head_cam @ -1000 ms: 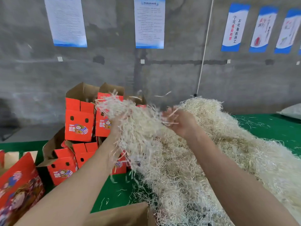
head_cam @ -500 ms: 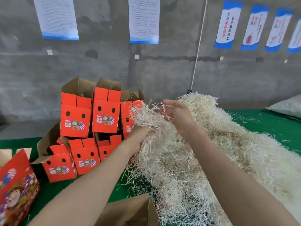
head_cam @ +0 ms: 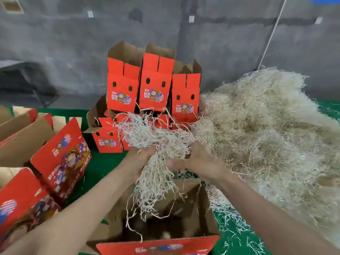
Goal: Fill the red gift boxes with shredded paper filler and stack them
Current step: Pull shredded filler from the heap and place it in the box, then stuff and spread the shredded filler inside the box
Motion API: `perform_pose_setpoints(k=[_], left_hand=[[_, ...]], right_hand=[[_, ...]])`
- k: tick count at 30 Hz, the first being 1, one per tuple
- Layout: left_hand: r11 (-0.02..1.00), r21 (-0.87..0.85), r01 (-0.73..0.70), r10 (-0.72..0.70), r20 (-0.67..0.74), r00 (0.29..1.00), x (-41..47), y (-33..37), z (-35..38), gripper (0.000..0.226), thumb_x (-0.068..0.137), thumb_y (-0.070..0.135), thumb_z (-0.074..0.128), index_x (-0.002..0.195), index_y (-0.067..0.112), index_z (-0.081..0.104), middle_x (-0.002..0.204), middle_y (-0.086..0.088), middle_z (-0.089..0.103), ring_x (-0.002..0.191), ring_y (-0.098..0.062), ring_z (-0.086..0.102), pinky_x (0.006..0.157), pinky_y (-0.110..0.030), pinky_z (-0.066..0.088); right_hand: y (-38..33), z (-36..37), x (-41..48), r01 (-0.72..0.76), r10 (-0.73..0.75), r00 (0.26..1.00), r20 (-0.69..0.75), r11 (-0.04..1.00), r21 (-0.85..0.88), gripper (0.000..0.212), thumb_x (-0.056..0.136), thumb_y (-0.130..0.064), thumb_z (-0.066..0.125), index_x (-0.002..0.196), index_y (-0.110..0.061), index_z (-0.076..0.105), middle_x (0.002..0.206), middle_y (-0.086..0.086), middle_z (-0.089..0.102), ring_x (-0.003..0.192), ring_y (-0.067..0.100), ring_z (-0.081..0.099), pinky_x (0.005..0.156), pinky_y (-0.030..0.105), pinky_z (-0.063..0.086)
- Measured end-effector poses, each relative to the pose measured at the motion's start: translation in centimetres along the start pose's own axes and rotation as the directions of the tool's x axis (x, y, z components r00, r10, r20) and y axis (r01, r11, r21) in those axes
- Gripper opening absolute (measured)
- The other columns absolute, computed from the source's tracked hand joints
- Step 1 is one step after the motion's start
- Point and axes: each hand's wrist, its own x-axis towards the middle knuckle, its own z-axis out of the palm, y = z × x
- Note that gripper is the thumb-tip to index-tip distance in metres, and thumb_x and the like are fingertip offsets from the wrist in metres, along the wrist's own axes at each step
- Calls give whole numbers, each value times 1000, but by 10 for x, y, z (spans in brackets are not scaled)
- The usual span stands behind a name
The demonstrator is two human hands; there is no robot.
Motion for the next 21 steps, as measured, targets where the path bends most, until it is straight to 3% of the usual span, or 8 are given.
perform_pose_setpoints(k=[3,6,7,8,13,15,18,21], left_hand=[[977,-101,186,-191,-48,980,-8,-40,-22,5,86,5,60,89,2,63,88,-7,68,73,-13,66,61,-19,51],[954,68,290,-286,-70,956,-13,-65,-42,23,82,-1,63,100,12,55,105,1,59,106,-19,54,83,-20,40],[939,158,307,-302,-55,952,-12,-72,-47,35,82,-3,63,113,9,52,107,3,57,104,-19,51,79,-16,39],[919,229,320,-313,-66,947,-14,-76,-52,46,83,-6,61,124,8,46,104,5,57,99,-16,51,75,-14,40],[857,214,469,-463,-81,883,0,-95,-49,88,82,4,66,147,2,7,147,-18,30,133,-31,33,108,-37,30],[797,347,495,-489,-111,865,-3,-98,-34,79,84,17,66,144,1,17,136,-14,40,122,-28,43,98,-30,39],[879,354,320,-353,30,935,-6,-99,-26,41,77,1,68,109,19,51,88,-1,56,73,-9,52,60,-9,43],[941,200,273,-284,30,958,-3,-101,-36,50,80,-3,63,122,12,41,100,3,54,72,1,43,71,-10,35]], right_hand=[[26,25,3,3,2,997,-83,998,61,83,68,-18,81,136,-14,33,104,-27,33,92,-13,50,80,5,43],[46,31,-1,-16,19,999,-39,996,88,47,75,7,67,98,-29,47,93,-26,48,76,-13,52,81,12,38],[51,29,-3,-19,23,999,-36,995,99,45,75,12,64,91,-28,50,78,-19,57,71,-8,60,62,15,54],[54,27,-5,-17,19,999,-27,995,100,43,75,14,61,86,-27,54,66,-11,61,68,3,66,54,8,43],[68,46,-8,-62,61,997,48,998,11,18,84,3,57,92,-12,65,83,13,68,76,23,63,82,36,54],[72,61,-10,-47,49,993,109,999,-27,16,88,-2,53,99,-8,64,94,22,65,74,24,56,68,25,51],[73,65,-13,-65,58,987,147,997,41,31,82,3,57,104,-19,57,85,-4,65,72,6,58,64,14,45],[78,53,-15,-129,123,991,53,982,137,45,73,1,72,109,-15,49,91,5,56,70,10,56,61,18,47]])
